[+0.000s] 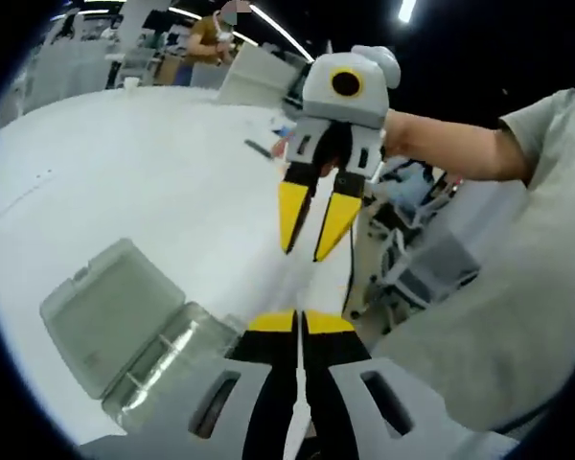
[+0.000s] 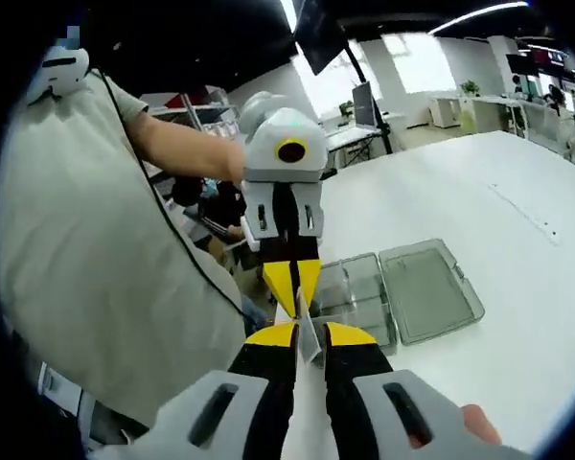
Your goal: Insert the divider into the dual guide fixture by aligning both edges with the guide slots and pushing it downward to the bottom, including one-sided entry, uneven engagement, binding, and posture correction.
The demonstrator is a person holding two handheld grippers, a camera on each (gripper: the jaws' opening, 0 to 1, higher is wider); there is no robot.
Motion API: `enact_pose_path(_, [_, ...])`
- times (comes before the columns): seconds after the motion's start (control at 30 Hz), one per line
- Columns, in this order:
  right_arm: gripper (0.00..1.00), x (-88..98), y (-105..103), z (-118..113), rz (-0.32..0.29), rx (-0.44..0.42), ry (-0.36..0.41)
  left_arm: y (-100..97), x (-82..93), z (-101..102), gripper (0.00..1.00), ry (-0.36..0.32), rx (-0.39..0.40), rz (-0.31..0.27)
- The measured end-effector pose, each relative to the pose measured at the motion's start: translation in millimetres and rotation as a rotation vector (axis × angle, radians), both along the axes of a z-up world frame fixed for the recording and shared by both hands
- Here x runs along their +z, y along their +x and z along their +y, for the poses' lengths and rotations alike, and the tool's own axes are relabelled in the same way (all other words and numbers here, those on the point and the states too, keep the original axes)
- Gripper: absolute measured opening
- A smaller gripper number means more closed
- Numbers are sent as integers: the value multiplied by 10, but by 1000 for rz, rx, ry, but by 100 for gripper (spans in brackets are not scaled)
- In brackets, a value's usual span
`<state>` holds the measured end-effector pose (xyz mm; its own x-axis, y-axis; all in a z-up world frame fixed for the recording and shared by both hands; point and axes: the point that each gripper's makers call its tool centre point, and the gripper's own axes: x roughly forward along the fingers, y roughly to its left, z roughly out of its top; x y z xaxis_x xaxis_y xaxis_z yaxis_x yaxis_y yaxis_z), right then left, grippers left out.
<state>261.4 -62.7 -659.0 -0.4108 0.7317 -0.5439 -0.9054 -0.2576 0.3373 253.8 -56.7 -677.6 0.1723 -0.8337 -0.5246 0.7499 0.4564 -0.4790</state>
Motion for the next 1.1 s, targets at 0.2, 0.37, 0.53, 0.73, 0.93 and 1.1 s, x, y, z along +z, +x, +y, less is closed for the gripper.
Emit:
enact_pose_path(0.2, [6,-50,-24,33,-98,115,-73,-32,-40,-20,0,49,-47,-15])
enact_pose_path(0.37, [5,-107,-55,49,-128,175,-132,-26,-46,-14,0,76,-68,-40])
enact_pose_path(0.53, [3,-144,-79,55,-176,251,-185,-21,-33,-2,0,90,-78,-53])
enact_pose_path(0.73, [1,-186,-103,70,-193,300,-243,5,-18,12,0,103,-73,-71])
enact_pose_path(0.93, [0,-208,-107,82,-201,330,-286,12,-26,8,0,119,-78,-85])
enact_pose_path(1.1, [0,-221,-114,83,-207,354,-305,19,-41,14,0,126,-79,-90])
